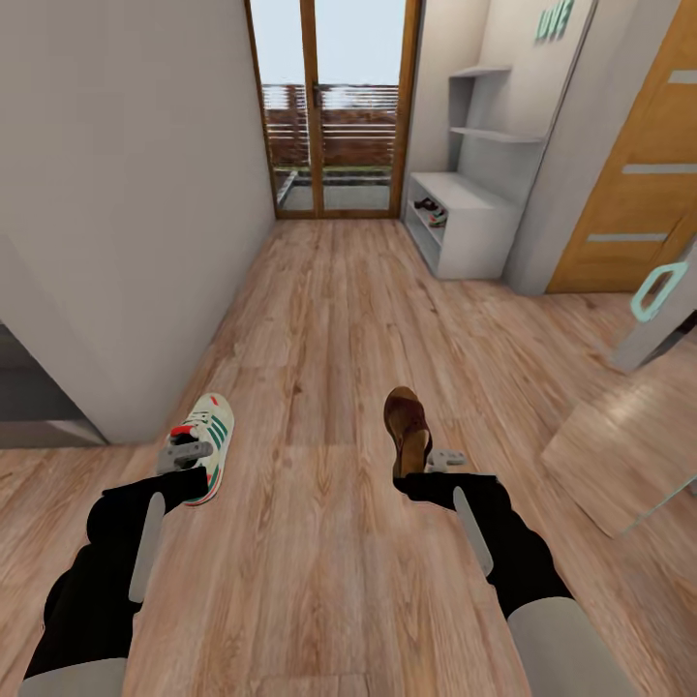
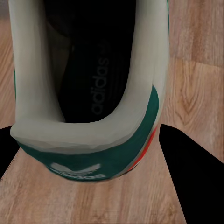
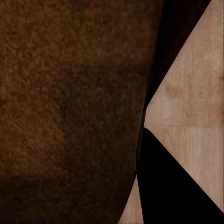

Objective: Pick up the two gym shoes and the two sandals from the corridor floor and place them onto the hallstand (shoe rack) in the corridor, making sure they are on the rack and not on the floor. Arrange them so the two gym shoes are next to each other and the two sandals are next to each other.

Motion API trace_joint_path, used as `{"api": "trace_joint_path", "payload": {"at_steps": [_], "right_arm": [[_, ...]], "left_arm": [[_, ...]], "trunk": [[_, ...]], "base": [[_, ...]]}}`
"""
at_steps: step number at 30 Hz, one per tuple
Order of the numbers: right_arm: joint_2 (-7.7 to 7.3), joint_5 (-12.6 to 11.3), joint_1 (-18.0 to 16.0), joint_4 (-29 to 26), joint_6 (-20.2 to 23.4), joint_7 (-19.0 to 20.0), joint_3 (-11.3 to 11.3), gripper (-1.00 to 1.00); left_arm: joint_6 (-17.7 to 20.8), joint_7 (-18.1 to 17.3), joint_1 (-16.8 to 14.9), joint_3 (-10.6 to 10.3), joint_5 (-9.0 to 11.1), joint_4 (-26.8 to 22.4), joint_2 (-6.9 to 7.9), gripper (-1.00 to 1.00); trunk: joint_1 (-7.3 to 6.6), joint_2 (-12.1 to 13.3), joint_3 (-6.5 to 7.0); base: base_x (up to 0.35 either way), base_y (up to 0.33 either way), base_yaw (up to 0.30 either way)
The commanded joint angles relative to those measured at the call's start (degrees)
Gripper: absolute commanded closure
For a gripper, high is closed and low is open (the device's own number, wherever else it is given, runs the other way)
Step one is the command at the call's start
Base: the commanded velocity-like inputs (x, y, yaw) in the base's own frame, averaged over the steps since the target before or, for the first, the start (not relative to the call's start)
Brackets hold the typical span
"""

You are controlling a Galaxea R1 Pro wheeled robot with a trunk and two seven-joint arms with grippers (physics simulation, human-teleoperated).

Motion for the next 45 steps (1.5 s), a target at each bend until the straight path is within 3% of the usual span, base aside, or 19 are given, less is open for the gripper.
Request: {"api": "trace_joint_path", "payload": {"at_steps": [1, 10, 17, 25, 26, 30, 45], "right_arm": [[-0.05, -0.3, 0.0, 0.0, 0.0, -0.2, -0.1, 1.00], [-0.20, -0.3, 0.0, -0.1, 0.0, -0.4, -1.2, 1.00], [-0.17, -0.3, 0.0, -0.2, 0.0, -0.5, -6.1, 1.00], [-0.23, -0.3, 0.0, -0.3, 0.0, -0.5, -7.8, 1.00], [-0.23, -0.3, 0.0, -0.3, 0.0, -0.5, -9.5, 1.00], [-0.20, -0.3, 0.0, -0.3, 0.1, -0.5, -12.7, 1.00], [-0.14, -0.2, 0.0, -0.2, 0.1, 0.1, -12.8, 1.00]], "left_arm": [[0.0, 0.0, 0.0, 0.0, 0.0, 0.0, 0.00, 1.00], [0.0, 0.0, 0.0, 0.0, 0.0, 0.0, 0.00, 1.00], [0.0, 0.0, 0.0, 0.0, 0.0, 0.0, 0.00, 1.00], [0.0, 0.0, 0.0, 0.0, 0.0, 0.0, 0.00, 1.00], [0.0, 0.0, 0.0, 0.0, 0.0, 0.0, 0.00, 1.00], [0.0, 0.0, 0.0, 0.0, 0.0, 0.0, 0.00, 1.00], [0.0, 0.0, 0.0, 0.0, 0.0, 0.0, 0.00, 1.00]], "trunk": [[0.00, 0.0, 0.00], [0.00, 0.0, 0.00], [0.00, 0.0, 0.00], [0.00, 0.0, 0.00], [0.00, 0.0, 0.00], [0.00, 0.0, 0.00], [0.00, 0.0, 0.00]], "base": [[0.342, 0.079, 0.000], [0.342, 0.079, 0.000], [0.342, 0.072, 0.000], [0.342, 0.013, 0.000], [0.342, 0.001, 0.000], [0.342, 0.000, 0.000], [0.342, 0.000, 0.000]]}}
